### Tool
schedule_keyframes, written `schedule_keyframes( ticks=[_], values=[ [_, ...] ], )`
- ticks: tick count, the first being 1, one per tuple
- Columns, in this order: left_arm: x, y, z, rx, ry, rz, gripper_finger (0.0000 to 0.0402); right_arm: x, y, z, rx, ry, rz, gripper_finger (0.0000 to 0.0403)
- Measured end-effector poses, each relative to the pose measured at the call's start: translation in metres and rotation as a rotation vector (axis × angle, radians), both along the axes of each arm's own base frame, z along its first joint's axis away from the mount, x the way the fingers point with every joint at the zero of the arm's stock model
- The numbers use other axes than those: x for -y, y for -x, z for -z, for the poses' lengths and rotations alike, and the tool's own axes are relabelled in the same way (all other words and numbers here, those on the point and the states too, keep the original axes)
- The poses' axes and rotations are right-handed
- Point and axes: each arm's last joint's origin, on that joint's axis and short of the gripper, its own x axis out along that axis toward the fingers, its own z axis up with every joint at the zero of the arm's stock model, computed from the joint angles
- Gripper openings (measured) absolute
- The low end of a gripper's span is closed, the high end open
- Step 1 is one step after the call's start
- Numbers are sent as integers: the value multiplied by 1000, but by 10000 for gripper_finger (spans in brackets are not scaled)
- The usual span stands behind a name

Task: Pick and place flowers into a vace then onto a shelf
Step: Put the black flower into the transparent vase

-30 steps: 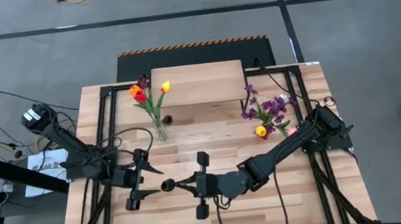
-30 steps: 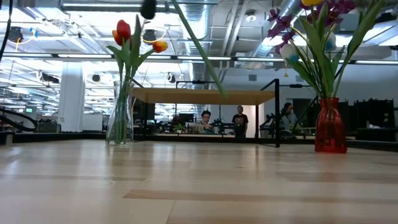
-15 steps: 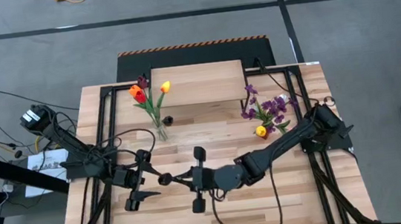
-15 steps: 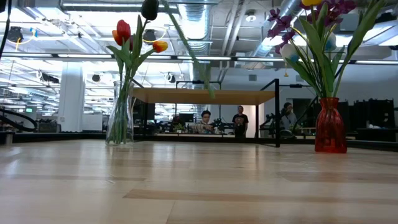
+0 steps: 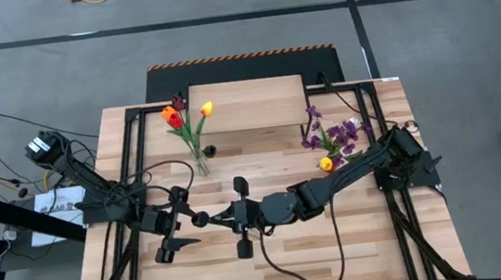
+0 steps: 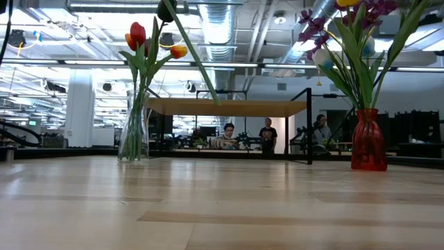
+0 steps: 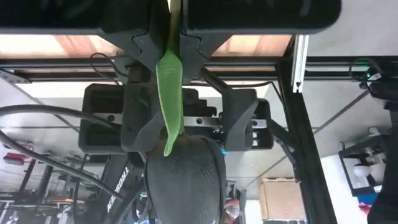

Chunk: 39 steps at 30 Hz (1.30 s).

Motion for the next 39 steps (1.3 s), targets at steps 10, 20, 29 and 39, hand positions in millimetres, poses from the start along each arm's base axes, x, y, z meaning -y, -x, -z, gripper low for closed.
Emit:
schedule_keyframes(
  ticks=[10,20,29,39],
  values=[
    [-5,-13,3,7,47,-65,233,-3,-11,22,-15,-5,-16,0],
    [5,-37,2,-11,22,-80,233,-3,-12,25,-26,-1,-14,0],
    [5,-37,2,-15,14,-98,232,-7,-10,27,-47,9,-19,0],
    [6,-37,4,-28,-25,-98,57,-7,-10,28,-52,12,-17,3]
  ],
)
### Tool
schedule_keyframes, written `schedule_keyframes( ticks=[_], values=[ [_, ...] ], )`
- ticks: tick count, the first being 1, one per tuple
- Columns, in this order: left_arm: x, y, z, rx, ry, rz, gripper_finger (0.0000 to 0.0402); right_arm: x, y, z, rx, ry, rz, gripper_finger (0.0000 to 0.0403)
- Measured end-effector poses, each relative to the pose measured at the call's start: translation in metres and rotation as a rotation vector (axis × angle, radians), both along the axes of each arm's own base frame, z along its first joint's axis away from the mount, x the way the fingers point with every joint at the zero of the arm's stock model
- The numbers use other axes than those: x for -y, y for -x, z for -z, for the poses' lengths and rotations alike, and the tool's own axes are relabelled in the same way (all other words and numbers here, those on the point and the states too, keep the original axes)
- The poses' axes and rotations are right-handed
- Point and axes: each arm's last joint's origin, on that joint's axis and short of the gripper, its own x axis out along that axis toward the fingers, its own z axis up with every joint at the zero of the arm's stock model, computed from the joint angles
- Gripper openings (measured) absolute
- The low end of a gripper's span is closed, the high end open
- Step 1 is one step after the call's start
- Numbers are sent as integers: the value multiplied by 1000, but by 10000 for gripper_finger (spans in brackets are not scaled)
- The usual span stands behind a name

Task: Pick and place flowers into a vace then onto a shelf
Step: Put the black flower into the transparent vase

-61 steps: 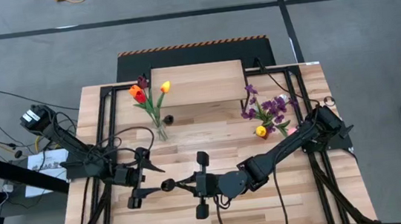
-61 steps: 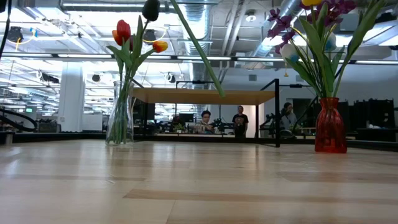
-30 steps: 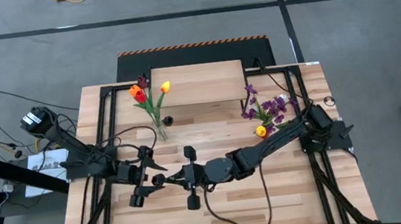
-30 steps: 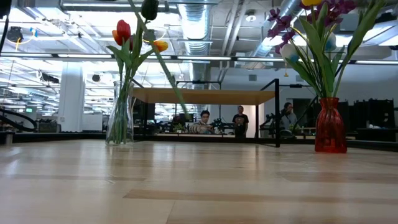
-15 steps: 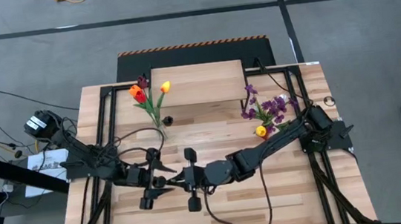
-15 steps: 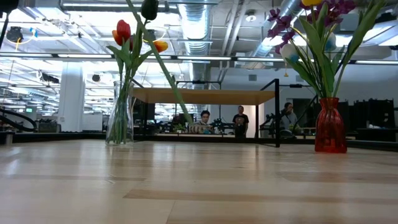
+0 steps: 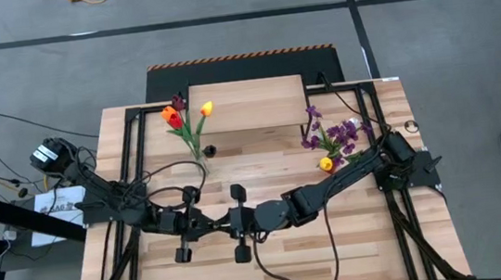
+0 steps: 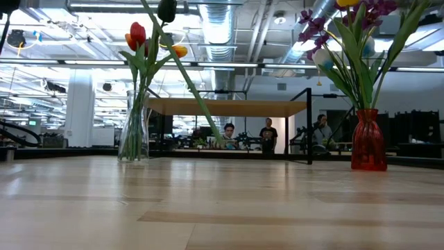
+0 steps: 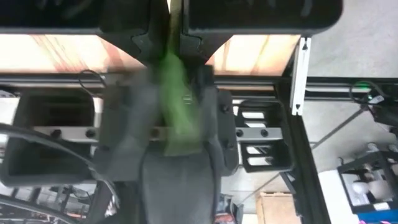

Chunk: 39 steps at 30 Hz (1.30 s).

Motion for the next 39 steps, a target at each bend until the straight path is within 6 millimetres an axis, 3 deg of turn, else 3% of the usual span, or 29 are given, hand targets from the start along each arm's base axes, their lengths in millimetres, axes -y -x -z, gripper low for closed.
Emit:
schedule_keyframes(
  ticks=[2,5,22,32,39],
  values=[
    [0,0,0,-2,-12,-1,17,0,0,1,-5,3,2,11],
    [0,0,1,-9,-24,-14,5,0,0,2,-17,7,1,33],
    [1,6,-1,-45,-72,-76,0,-1,2,7,-70,14,12,249],
    [9,46,-21,-70,-158,-242,0,-1,3,10,-107,5,26,254],
    [-3,68,-48,-98,-186,-436,0,0,4,12,-127,-4,32,255]
  ],
)
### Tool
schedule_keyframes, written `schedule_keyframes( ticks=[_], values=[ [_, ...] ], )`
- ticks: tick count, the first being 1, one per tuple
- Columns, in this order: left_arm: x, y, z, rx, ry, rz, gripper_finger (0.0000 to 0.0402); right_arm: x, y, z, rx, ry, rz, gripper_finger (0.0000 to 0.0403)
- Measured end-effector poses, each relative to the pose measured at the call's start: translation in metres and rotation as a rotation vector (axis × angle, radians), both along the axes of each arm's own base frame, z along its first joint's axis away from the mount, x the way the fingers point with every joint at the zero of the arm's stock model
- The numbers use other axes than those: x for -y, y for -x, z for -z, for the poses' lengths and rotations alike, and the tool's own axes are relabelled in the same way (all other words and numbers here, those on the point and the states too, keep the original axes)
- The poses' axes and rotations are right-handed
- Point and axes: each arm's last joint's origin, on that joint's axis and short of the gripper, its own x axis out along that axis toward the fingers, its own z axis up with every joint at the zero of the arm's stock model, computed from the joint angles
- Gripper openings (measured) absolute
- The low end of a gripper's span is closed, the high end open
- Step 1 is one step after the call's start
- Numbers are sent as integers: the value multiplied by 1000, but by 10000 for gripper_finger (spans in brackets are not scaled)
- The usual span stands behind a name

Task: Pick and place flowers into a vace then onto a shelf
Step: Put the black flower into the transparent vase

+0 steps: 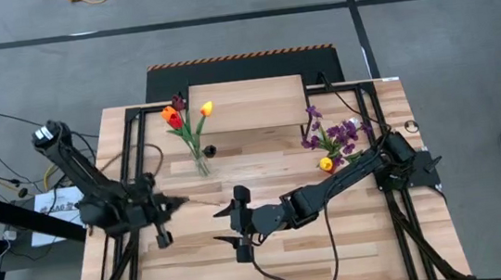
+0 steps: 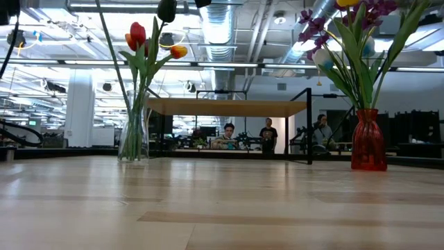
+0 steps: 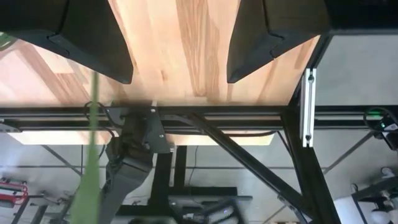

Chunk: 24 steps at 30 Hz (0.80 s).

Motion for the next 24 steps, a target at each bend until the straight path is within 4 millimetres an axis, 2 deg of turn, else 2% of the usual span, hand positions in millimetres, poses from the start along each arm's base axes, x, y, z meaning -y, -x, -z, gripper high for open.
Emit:
schedule_keyframes(
  ticks=[4,12,15,18,24],
  values=[
    [-10,8,-27,-39,-7,-79,0,0,0,1,-7,-34,11,255],
    [-30,21,-89,-87,-10,-90,0,-3,2,2,-27,-51,1,255],
    [-37,23,-106,-86,-10,-107,0,-4,3,3,-36,-61,-11,255],
    [-42,22,-113,-88,-25,-138,0,-4,3,3,-37,-62,-11,255],
    [-53,10,-105,-127,-91,-237,0,-5,3,3,-37,-69,-10,255]
  ],
)
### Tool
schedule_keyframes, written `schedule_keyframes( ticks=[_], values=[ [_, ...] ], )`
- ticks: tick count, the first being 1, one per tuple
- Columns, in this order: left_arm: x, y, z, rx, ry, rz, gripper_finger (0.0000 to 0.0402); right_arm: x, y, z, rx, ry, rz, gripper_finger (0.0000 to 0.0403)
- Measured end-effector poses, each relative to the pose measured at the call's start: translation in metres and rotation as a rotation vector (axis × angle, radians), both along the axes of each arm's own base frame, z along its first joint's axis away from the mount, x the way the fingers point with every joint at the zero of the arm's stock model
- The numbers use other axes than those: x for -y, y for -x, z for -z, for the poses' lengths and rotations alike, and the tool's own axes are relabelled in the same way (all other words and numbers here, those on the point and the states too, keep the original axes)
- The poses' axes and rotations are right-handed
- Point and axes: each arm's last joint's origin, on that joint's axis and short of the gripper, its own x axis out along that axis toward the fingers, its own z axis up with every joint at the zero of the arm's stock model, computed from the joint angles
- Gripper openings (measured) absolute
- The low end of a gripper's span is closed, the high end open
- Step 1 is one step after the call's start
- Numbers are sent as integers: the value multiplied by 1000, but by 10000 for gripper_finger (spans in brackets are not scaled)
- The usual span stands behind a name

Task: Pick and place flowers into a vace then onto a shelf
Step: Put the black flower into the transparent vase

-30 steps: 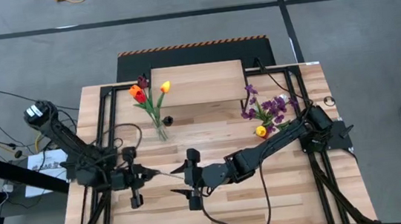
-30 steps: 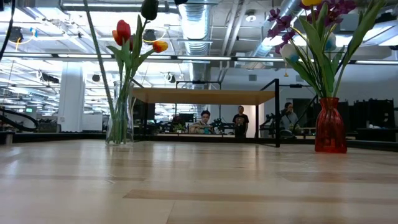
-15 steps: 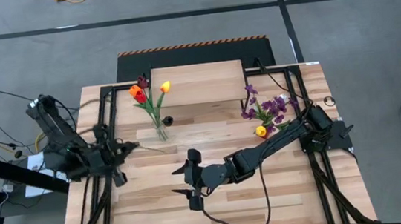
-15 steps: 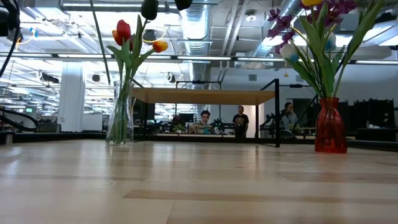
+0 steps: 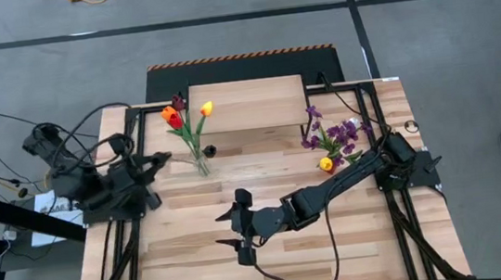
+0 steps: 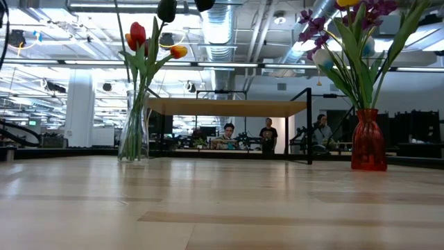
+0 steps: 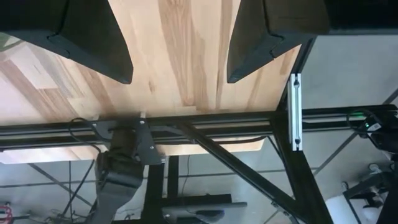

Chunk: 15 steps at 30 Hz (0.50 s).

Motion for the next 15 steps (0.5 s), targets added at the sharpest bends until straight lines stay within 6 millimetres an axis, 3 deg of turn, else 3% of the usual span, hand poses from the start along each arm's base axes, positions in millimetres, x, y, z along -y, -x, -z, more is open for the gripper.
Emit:
schedule_keyframes(
  ticks=[15],
  values=[
    [-35,-23,12,-61,-11,-70,0,-6,2,0,-3,1,-14,255]
  ],
)
